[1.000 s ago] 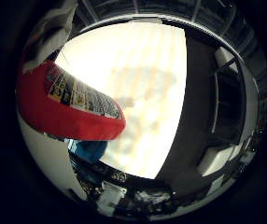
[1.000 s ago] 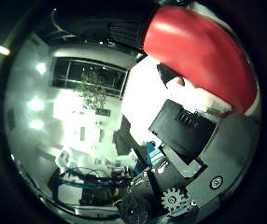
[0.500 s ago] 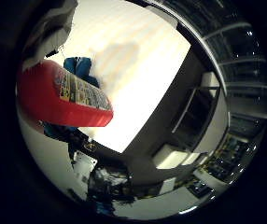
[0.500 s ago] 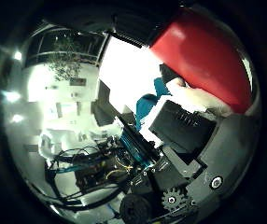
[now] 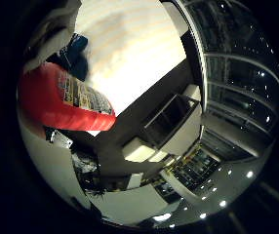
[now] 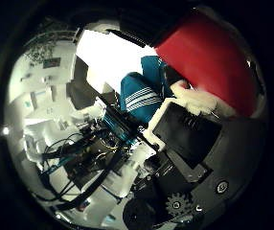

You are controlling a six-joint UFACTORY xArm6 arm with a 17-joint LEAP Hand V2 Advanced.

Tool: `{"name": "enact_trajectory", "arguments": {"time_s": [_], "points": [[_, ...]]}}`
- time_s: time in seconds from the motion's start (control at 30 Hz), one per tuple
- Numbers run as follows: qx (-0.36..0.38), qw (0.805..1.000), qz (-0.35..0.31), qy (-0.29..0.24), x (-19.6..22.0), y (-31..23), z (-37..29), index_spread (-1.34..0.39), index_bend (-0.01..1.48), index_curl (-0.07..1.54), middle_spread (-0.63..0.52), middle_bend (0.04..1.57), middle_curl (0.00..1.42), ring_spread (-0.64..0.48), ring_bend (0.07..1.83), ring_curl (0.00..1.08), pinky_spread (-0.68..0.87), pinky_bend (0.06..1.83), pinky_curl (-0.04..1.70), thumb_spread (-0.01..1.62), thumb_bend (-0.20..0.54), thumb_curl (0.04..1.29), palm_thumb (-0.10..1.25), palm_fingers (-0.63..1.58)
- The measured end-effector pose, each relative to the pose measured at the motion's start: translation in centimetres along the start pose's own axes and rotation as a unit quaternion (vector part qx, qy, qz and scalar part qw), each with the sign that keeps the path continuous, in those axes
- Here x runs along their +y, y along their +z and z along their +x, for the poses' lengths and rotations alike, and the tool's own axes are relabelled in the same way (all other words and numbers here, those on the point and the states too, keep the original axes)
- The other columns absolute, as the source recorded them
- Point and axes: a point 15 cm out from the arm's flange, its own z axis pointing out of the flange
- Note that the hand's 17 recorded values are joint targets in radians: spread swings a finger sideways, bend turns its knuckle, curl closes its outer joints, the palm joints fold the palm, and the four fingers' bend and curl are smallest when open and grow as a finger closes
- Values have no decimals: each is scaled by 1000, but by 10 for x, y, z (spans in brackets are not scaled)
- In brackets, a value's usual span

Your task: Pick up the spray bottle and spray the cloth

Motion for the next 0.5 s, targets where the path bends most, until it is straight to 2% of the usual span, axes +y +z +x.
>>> {"name": "enact_trajectory", "arguments": {"time_s": [0.23,0.5], "points": [[53,997,-52,-29,1,-4,-14,-215,1170,771,-99,1400,667,-180,1463,676,-128,1044,1406,610,-19,938,1028,1156],[64,991,-105,-43,-6,15,-30,-218,1162,778,-99,1401,671,-180,1464,677,-128,1045,1406,606,-21,938,1024,1154]]}}
